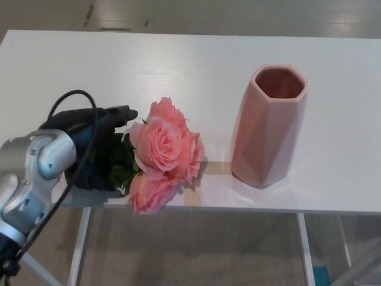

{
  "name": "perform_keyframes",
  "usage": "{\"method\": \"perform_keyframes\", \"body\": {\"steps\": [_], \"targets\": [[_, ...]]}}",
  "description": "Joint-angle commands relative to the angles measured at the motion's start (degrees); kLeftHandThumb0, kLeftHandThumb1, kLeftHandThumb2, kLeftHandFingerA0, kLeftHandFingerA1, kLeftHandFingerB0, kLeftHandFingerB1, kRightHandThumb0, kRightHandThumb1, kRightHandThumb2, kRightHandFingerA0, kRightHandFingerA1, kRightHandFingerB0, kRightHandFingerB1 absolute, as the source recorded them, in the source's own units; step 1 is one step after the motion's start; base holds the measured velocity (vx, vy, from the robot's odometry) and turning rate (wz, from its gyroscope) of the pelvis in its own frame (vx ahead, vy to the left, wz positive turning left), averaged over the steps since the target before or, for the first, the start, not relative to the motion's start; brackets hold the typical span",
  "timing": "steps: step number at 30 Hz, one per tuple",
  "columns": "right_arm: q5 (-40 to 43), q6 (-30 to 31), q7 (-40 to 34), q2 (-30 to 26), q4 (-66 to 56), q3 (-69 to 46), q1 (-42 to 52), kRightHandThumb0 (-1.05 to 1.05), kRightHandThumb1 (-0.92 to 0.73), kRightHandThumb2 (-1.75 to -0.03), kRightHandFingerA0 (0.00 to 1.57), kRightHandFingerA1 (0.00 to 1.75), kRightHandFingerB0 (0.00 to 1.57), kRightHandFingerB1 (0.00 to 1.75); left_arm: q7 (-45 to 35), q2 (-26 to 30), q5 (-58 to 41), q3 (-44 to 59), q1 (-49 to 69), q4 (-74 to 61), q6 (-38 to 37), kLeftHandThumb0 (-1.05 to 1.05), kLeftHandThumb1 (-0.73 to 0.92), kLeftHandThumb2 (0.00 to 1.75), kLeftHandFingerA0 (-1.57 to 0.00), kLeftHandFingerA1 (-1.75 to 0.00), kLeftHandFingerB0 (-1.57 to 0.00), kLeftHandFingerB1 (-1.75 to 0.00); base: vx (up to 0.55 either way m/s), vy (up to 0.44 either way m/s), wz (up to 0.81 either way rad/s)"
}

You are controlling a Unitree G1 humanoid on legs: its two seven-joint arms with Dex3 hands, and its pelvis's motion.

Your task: Use the left hand to pick up the rose and then lift and insert it into the pink vase.

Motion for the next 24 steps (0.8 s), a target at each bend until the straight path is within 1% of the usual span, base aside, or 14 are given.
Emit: {"method": "perform_keyframes", "body": {"steps": [1, 6, 8, 9, 10, 11, 12, 13, 15, 16, 19, 20, 21, 24], "targets": [[0.2, -0.5, 0.3, -0.2, 0.1, 0.1, 0.7, -0.31, -0.55, -0.56, 0.68, 0.48, 0.53, 0.42, 0.4, -1.5, 3.2, -0.7, -0.3, 0.5, 1.7, -0.42, 0.31, 0.67, 0.00, -0.12, 0.00, -0.19, 0.00, 0.000, 0.00], [0.6, -0.6, 0.5, -0.2, 0.1, -0.3, 0.7, -0.31, -0.56, -0.56, 0.68, 0.48, 0.53, 0.42, 1.3, -2.8, 4.0, -1.1, 0.1, 1.4, 0.8, -0.46, 0.33, 0.71, 0.00, -0.18, 0.00, -0.21, 0.00, 0.000, 0.00], [0.8, -0.6, 0.8, -0.2, 0.1, -0.5, 0.7, -0.31, -0.56, -0.56, 0.68, 0.48, 0.53, 0.42, 1.6, -3.3, 4.2, -1.2, 0.2, 2.2, 0.1, -0.45, 0.54, 0.69, -0.10, -0.30, -0.03, -0.18, 0.00, 0.000, 0.00], [0.8, -0.6, 0.9, -0.2, 0.1, -0.5, 0.7, -0.31, -0.56, -0.56, 0.68, 0.48, 0.53, 0.42, 1.7, -3.4, 4.3, -1.2, 0.2, 2.4, -0.1, -0.45, 0.54, 0.69, -0.10, -0.30, -0.03, -0.18, 0.00, 0.000, 0.00], [0.8, -0.8, 1.0, -0.2, 0.2, -0.6, 0.7, -0.31, -0.55, -0.56, 0.68, 0.48, 0.53, 0.42, 1.5, -3.8, 3.9, -1.2, 0.2, 2.7, -0.5, -0.36, 0.69, 0.61, -0.40, -0.35, -0.11, -0.27, 0.00, 0.000, 0.00], [1.2, -0.8, 1.3, -0.1, 0.1, -1.0, 0.8, -0.31, -0.55, -0.56, 0.68, 0.48, 0.53, 0.42, 1.0, -4.4, 3.1, -1.2, 0.3, 3.1, -0.9, -0.27, 0.75, 0.63, -0.91, -0.62, -0.48, -0.35, 0.00, 0.000, 0.00], [1.4, -0.8, 1.6, -0.1, 0.2, -1.2, 0.8, -0.31, -0.56, -0.56, 0.68, 0.48, 0.53, 0.42, 0.4, -4.6, 3.2, -1.5, 0.3, 3.4, -0.8, -0.23, 0.77, 0.63, -0.96, -0.89, -0.61, -0.40, 0.00, 0.000, 0.00], [1.4, -0.8, 1.7, -0.1, 0.2, -1.3, 0.8, -0.31, -0.56, -0.56, 0.68, 0.48, 0.53, 0.42, -0.3, -4.7, 3.5, -1.9, 0.2, 3.6, -0.3, -0.19, 0.72, 0.61, -1.07, -0.98, -0.65, -0.43, 0.00, 0.000, 0.00], [1.1, -0.9, 1.6, -0.1, 0.2, -1.2, 0.8, -0.31, -0.56, -0.56, 0.68, 0.48, 0.54, 0.42, -2.1, -4.7, 4.6, -3.0, -0.3, 3.6, 1.1, -0.18, 0.71, 0.61, -1.13, -0.91, -0.70, -0.47, 0.00, 0.000, 0.00], [1.2, -0.8, 1.7, -0.1, 0.1, -1.2, 0.8, -0.31, -0.57, -0.56, 0.68, 0.48, 0.54, 0.42, -1.9, -4.6, 5.3, -3.5, -0.3, 3.9, 1.0, -0.18, 0.74, 0.62, -1.13, -0.97, -0.71, -0.48, 0.00, 0.000, 0.00], [1.2, -0.7, 1.9, -0.2, 0.1, -1.2, 0.5, -0.31, -0.57, -0.56, 0.68, 0.48, 0.54, 0.42, 0.8, -4.5, 5.6, -3.6, 0.4, 4.8, -0.3, -0.20, 0.78, 0.63, -0.96, -0.85, -0.65, -0.45, 0.00, 0.000, 0.00], [1.1, -0.6, 1.8, -0.1, 0.1, -1.1, 0.4, -0.31, -0.57, -0.56, 0.68, 0.48, 0.54, 0.42, 2.4, -4.7, 5.1, -3.0, 1.1, 5.0, -1.2, -0.20, 0.79, 0.63, -0.88, -0.95, -0.62, -0.44, 0.00, 0.000, 0.00], [0.9, -0.4, 1.7, -0.1, 0.2, -1.0, 0.3, -0.32, -0.57, -0.56, 0.68, 0.48, 0.54, 0.42, 4.1, -4.8, 4.6, -2.3, 1.7, 5.1, -2.6, -0.20, 0.79, 0.64, -0.68, -1.24, -0.62, -0.43, 0.00, 0.000, 0.00], [0.9, -0.1, 1.8, -0.2, 0.2, -0.9, 0.0, -0.32, -0.57, -0.57, 0.68, 0.48, 0.54, 0.42, 7.0, -4.8, 4.1, -1.0, 2.6, 5.2, -5.6, -0.21, 0.80, 0.65, -0.63, -1.35, -0.70, -0.46, 0.00, 0.000, 0.00]]}}
